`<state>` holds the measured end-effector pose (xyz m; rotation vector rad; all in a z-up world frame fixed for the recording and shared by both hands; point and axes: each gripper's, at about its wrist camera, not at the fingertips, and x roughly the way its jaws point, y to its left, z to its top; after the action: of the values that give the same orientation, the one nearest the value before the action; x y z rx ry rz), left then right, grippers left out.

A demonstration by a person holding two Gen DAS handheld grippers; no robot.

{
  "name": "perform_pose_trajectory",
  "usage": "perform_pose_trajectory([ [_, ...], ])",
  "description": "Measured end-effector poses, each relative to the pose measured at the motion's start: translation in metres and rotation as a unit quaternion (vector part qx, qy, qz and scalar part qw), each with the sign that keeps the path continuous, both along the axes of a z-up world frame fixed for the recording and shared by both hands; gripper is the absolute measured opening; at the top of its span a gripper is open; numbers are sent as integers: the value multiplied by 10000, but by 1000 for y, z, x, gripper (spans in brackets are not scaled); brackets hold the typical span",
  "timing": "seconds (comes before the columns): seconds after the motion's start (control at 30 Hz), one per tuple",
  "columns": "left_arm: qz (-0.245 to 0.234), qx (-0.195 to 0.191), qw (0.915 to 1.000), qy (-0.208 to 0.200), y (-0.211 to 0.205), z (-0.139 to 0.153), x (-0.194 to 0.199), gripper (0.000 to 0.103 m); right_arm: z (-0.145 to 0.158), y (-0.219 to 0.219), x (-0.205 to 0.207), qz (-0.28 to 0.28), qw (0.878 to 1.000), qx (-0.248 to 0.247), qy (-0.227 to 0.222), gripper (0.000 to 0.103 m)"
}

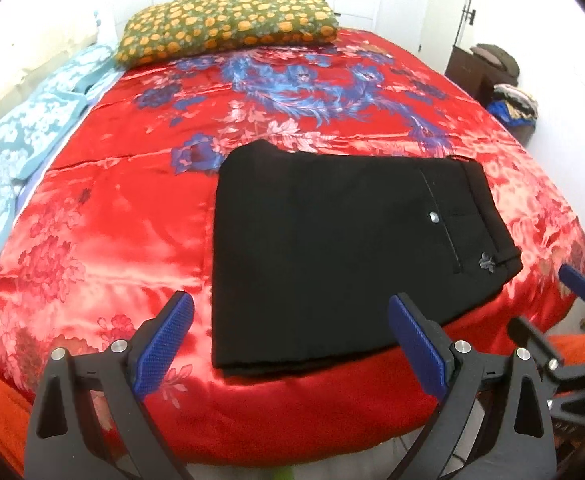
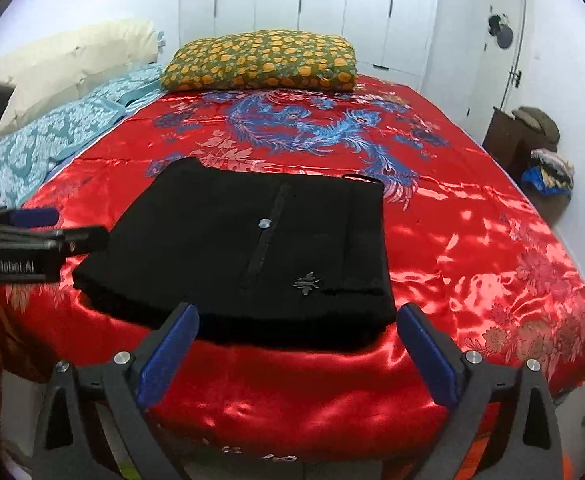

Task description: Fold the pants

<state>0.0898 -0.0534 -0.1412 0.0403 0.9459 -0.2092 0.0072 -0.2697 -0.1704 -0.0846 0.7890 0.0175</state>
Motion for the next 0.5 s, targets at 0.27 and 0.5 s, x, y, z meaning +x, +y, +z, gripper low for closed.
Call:
perform_pose_trajectory([
  [0.27,135,-77,9999,58,9,-1,0,98,-1,10,-2,119,9998,-177,-18,99],
  [0.5,240,-125,9996,74,12,-1,-2,98,0,6,-3,17,9999,-158,-59,99],
])
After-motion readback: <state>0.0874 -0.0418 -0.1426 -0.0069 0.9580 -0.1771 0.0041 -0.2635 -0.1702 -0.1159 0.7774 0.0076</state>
